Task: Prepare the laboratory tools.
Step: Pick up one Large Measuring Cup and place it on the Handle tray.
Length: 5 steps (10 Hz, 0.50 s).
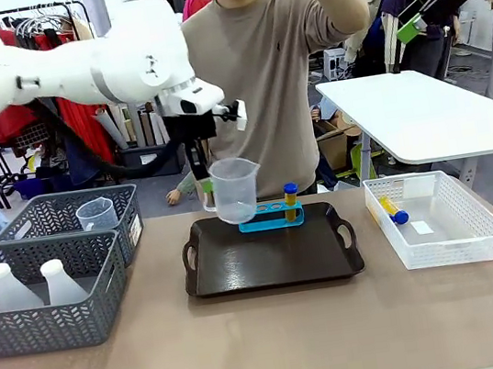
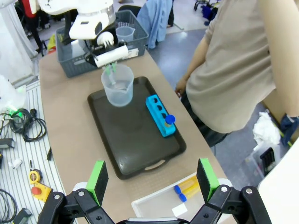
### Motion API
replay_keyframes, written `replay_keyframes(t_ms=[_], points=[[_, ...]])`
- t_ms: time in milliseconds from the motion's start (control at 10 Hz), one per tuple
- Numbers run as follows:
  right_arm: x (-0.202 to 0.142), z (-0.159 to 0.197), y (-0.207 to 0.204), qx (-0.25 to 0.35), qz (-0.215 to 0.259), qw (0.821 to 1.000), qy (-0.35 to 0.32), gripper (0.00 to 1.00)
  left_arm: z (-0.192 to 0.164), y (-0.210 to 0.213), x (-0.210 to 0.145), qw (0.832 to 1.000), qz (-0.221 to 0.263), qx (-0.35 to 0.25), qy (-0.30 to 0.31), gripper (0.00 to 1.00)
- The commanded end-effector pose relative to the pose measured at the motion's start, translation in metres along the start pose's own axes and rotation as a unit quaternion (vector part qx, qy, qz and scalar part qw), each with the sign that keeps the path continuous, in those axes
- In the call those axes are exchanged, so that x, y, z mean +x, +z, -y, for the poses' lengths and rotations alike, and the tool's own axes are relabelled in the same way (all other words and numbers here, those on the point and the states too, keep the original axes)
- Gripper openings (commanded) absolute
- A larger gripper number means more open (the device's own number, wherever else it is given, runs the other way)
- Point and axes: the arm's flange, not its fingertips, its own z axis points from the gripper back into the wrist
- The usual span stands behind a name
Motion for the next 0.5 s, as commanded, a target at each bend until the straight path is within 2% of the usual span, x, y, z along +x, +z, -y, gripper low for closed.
replay_keyframes(t_ms=[0,400], points=[[0.001,0.0,0.001,0.002,0.004,1.0,0.002,1.0,-0.013,-0.033,0.026,0.998,0.017,-0.027,-0.055,0.0],[0.001,0.0,0.001,0.002,0.004,1.0,0.002,1.0,-0.033,-0.095,0.072,0.993,0.036,-0.04,-0.106,0.0]])
